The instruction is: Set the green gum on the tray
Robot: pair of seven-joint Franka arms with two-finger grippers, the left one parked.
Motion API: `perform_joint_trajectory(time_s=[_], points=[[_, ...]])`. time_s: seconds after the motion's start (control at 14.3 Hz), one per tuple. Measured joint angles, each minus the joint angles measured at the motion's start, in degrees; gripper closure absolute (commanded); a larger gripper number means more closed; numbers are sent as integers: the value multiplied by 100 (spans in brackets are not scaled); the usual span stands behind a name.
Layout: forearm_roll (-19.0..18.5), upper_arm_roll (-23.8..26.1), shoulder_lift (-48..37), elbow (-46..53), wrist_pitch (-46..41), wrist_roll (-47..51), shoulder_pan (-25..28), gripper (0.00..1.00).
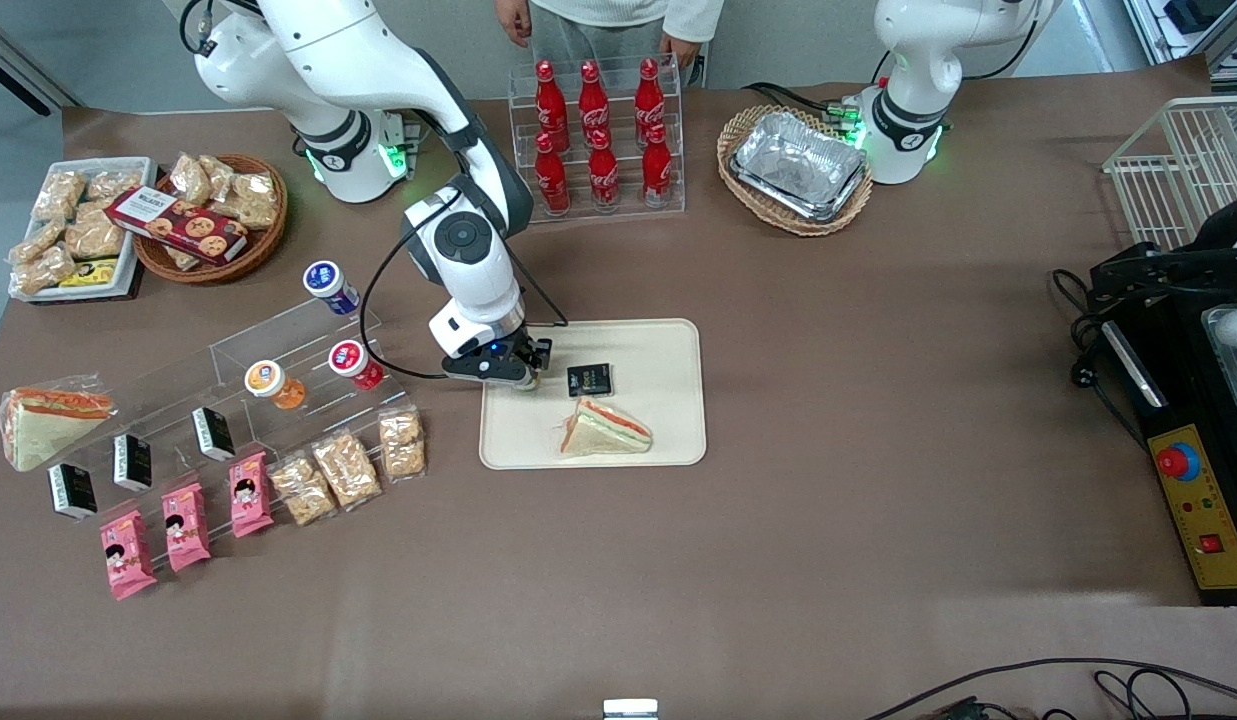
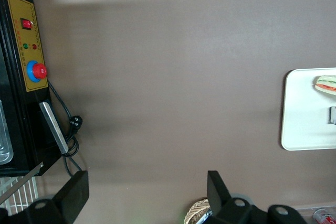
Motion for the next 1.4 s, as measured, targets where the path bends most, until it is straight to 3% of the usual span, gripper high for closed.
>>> perform_joint_trajectory(time_s=[0.63,1.05,1.4], points=[[0,-51,-221,-31,-148,-45,9,0],[0,-110,-1351,833,-2522,-518,-151,0],[0,-111,-1700,2634,-4612,-544,-195,0]])
